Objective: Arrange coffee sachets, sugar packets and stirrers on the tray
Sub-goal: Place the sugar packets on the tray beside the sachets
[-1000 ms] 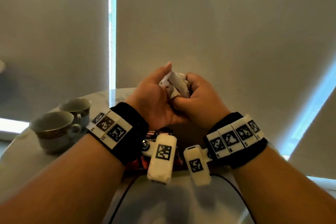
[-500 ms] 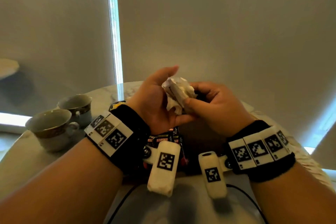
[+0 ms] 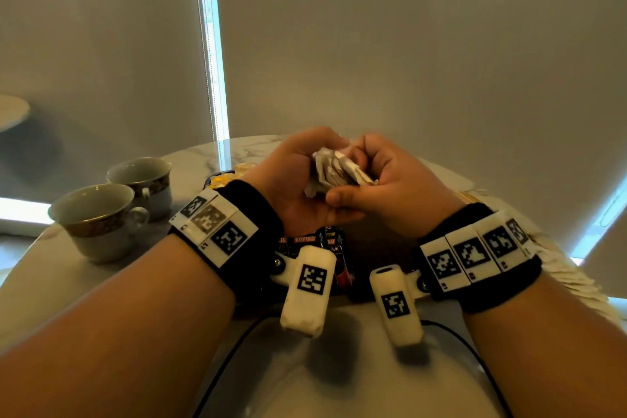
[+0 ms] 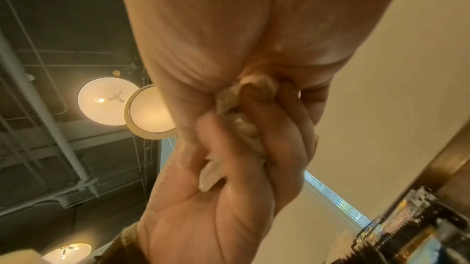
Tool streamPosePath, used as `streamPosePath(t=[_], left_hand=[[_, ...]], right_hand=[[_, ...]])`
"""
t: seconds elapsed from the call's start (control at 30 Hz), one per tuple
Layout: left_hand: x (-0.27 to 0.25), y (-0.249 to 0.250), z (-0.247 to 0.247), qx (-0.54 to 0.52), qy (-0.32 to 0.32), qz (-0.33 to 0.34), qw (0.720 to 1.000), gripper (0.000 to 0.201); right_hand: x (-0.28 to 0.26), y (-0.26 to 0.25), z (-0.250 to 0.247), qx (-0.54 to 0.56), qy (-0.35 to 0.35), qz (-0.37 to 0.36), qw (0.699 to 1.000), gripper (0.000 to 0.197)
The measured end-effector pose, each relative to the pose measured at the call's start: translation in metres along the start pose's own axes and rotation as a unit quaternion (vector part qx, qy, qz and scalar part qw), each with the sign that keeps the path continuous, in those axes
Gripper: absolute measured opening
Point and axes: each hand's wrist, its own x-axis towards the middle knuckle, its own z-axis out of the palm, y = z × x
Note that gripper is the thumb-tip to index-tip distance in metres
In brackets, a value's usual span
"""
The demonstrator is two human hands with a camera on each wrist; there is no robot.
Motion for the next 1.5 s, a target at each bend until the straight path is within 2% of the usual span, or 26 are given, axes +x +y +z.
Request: streamPosePath(t=[0.1,0.27,0.43,0.5,0.57,0.67,0.73,0.83,0.87,1.0,1.1,1.2,1.27,1.5], left_hand=[[-0.001,0.0,0.0,-0.016,-0.015,0.016,1.0,0.037],[0.0,-0.003,-0.005,-0.015,-0.017,0.016,1.0,0.032],[-0.001,-0.004,-0.006,0.001,0.021,-0.001,1.0,0.032],[-0.002,-0.004,-0.007,-0.013,0.032,-0.004,0.999,0.036],[-0.002,-0.003,-0.008,-0.015,0.038,-0.005,0.999,0.043],[-0.001,-0.002,-0.01,-0.013,0.04,-0.003,0.999,0.048],[0.0,-0.004,-0.011,-0.017,0.037,0.006,0.999,0.045],[0.002,-0.004,-0.012,-0.013,0.015,0.011,1.0,0.038],[0.001,-0.004,-0.01,-0.011,0.006,0.007,1.0,0.036],[-0.002,-0.003,-0.004,-0.022,0.003,-0.01,1.0,0.046],[-0.002,-0.004,0.0,-0.042,0.014,0.0,0.999,0.051],[-0.001,-0.005,-0.001,-0.077,0.003,0.009,0.997,0.059],[0.0,-0.005,-0.002,-0.089,-0.011,0.008,0.996,0.058],[0.001,-0.009,-0.002,-0.054,-0.003,-0.007,0.999,0.057]], right_hand=[[0.001,0.005,0.0,0.031,0.018,-0.014,0.999,0.046],[-0.001,0.003,-0.002,-0.008,0.008,0.0,1.0,0.068],[-0.002,0.003,-0.006,0.103,-0.062,0.037,0.992,0.046],[0.0,0.004,-0.005,0.131,-0.053,0.036,0.989,0.034],[0.002,0.005,-0.004,0.121,-0.032,0.022,0.992,0.031],[0.003,0.006,-0.002,0.111,-0.002,0.017,0.994,0.033],[0.001,0.005,-0.001,0.122,-0.006,0.022,0.992,0.039],[0.0,0.0,-0.001,0.038,-0.033,0.042,0.998,0.069],[0.0,-0.001,0.0,0.023,-0.035,0.048,0.998,0.073],[0.001,0.006,0.007,0.07,-0.013,0.051,0.996,0.059],[0.002,0.007,0.007,0.085,-0.001,0.05,0.995,0.052],[0.002,0.007,0.005,0.074,0.016,0.033,0.997,0.05],[0.002,0.005,0.004,0.09,0.02,0.03,0.995,0.051],[0.0,0.003,0.004,0.066,0.038,0.041,0.996,0.056]])
